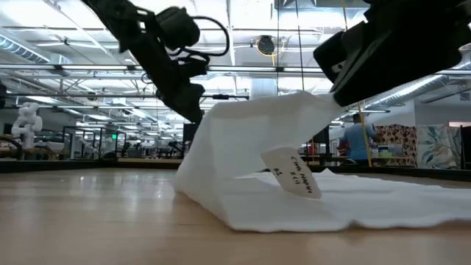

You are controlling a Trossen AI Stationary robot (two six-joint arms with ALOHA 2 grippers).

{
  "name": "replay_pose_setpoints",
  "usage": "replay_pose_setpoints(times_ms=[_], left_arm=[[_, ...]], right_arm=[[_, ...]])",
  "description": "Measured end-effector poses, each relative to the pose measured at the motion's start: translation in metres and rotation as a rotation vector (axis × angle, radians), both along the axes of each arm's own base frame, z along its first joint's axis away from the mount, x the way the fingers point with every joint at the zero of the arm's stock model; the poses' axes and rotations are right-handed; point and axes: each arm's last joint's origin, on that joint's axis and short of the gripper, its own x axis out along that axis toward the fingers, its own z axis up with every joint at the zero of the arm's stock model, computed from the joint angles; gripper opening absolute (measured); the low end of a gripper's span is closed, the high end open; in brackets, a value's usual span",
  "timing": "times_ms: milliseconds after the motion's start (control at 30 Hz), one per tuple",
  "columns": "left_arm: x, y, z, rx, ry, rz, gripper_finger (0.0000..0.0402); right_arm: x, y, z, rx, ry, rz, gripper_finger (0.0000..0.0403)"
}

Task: Roll napkin
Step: Fold the white table napkin

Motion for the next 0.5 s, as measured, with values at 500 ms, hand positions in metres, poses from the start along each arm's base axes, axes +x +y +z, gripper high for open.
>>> replay_pose_setpoints(times_ms=[500], left_arm=[[-0.027,0.067,-0.034,-0.407,-0.035,-0.004,0.0258]], right_arm=[[-0.005,0.005,-0.002,-0.005,0.028,0.002,0.0004]])
